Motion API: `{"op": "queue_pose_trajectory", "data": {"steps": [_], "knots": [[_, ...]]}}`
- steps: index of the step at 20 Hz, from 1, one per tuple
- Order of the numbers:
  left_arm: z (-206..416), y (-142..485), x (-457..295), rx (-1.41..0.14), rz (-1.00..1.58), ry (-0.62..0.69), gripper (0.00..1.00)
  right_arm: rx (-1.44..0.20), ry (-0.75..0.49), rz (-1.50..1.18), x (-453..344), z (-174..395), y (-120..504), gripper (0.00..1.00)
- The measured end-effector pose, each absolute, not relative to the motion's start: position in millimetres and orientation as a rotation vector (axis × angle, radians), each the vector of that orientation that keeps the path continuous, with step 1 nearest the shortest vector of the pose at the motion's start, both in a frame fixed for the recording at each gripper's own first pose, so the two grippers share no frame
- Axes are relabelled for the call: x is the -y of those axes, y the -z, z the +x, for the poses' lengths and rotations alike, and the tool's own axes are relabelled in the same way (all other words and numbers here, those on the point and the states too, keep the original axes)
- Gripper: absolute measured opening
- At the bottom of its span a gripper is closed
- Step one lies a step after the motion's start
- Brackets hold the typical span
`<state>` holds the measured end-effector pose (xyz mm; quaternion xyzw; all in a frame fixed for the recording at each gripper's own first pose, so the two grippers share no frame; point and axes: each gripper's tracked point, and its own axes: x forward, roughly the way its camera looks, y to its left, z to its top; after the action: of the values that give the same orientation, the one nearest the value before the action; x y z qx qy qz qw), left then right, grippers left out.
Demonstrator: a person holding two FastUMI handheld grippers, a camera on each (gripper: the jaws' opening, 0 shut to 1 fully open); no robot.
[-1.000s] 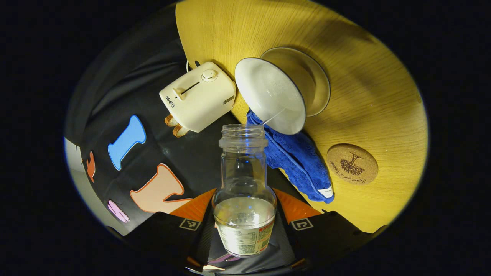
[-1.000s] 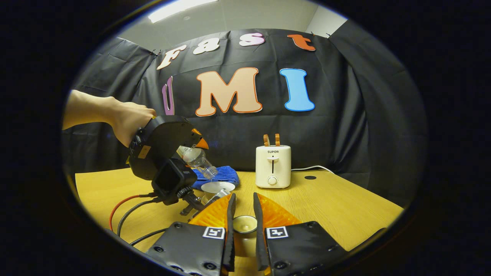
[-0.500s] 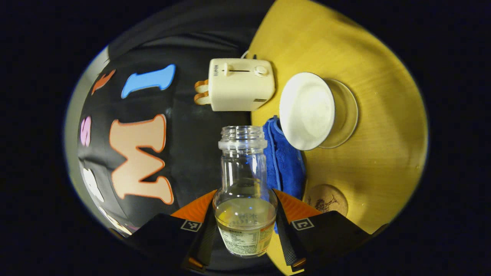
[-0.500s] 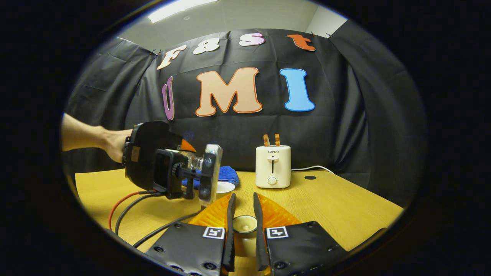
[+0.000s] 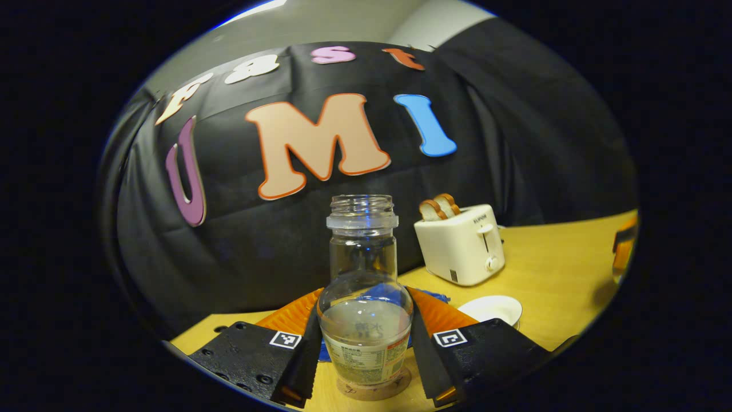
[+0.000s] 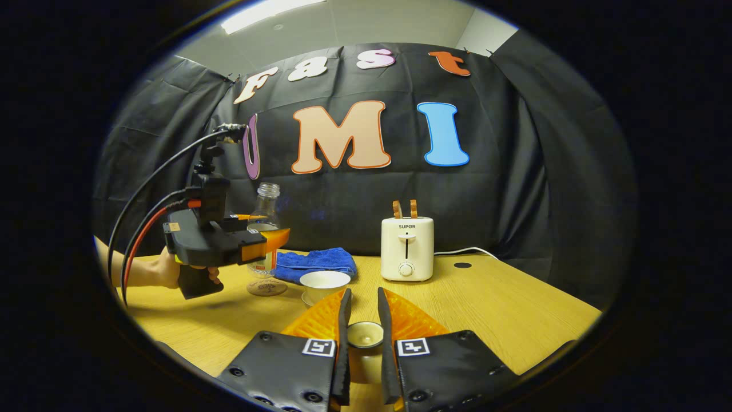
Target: Open the teacup lid with one hand, grasp the water bottle and pour water into the teacup with the other hand; after pouring, place the water bottle on the coaster and then close the teacup lid.
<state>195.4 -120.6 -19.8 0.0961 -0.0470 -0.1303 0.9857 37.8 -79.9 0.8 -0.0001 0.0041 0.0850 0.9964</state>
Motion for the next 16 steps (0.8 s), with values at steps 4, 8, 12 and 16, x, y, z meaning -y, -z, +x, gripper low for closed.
{"op": "queue_pose_trajectory", "data": {"steps": [4, 8, 12, 16], "knots": [[193, 21, 121, 0.064, 0.093, 0.267, 0.68, -0.009, -0.170, 0.000, 80, 38, 0, 0.25], [196, 20, 119, 0.077, 0.068, 0.224, 0.68, -0.009, -0.170, 0.000, 80, 38, 0, 0.25], [196, 28, 116, 0.045, 0.046, 0.223, 0.68, -0.008, -0.171, 0.000, 80, 38, 0, 0.25], [198, 28, 113, 0.054, 0.010, 0.211, 0.69, -0.006, -0.162, 0.000, 81, 39, -1, 0.25]]}}
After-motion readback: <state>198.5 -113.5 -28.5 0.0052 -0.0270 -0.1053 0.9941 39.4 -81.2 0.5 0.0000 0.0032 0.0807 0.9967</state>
